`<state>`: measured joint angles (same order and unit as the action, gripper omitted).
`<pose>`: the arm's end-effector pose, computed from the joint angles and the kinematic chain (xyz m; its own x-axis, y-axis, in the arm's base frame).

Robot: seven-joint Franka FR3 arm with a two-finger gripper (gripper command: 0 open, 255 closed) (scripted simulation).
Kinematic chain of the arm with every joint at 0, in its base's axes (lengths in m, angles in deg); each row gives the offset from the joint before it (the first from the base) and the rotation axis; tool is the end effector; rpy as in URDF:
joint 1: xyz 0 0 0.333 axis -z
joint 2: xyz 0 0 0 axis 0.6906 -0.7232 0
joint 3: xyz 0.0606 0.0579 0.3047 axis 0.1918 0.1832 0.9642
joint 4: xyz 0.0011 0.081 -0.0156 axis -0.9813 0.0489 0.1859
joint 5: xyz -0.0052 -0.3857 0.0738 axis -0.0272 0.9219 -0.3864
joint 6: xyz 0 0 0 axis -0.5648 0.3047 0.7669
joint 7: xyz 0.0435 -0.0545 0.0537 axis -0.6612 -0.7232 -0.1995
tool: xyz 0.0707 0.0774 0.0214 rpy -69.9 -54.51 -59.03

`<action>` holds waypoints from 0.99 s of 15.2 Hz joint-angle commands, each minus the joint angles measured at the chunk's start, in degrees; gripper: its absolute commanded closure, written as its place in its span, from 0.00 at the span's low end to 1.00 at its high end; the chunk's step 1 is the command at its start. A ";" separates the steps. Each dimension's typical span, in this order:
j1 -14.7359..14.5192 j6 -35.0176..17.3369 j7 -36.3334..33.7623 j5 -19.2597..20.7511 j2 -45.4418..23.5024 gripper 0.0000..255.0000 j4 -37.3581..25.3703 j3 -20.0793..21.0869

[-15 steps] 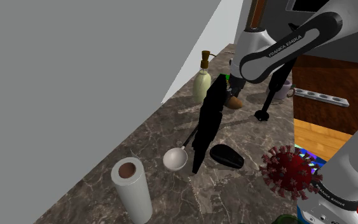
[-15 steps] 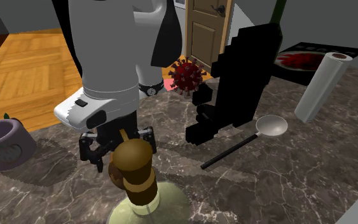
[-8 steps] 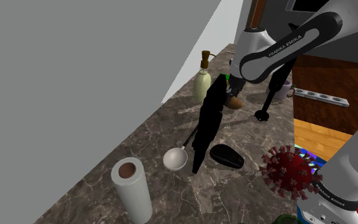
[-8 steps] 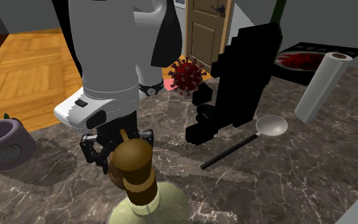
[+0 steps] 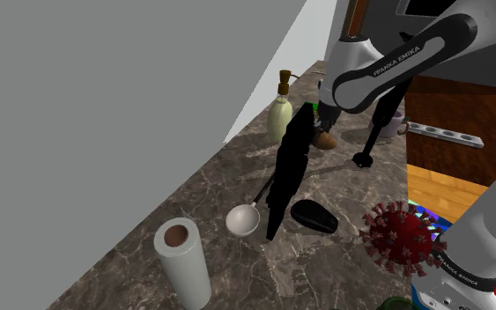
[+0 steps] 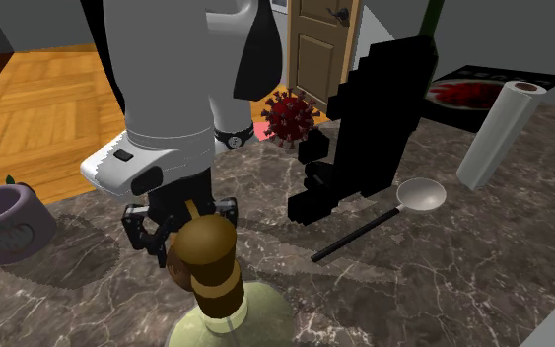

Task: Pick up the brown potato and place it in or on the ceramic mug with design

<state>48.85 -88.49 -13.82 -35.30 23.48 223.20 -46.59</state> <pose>0.4547 -0.0565 0.3355 0.9925 0.0721 0.0986 0.0609 -0.9918 0.1122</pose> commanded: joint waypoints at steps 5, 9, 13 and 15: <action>-0.24 5.06 0.79 -0.75 3.35 1.00 -1.72 0.04; -0.37 8.46 1.28 -1.17 5.31 1.00 -3.18 0.06; -0.49 11.82 1.71 -1.52 7.03 1.00 -4.84 0.09; -0.54 13.49 1.91 -1.67 7.80 1.00 -5.74 0.11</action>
<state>48.39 -75.97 -11.90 -36.87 30.82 217.94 -46.58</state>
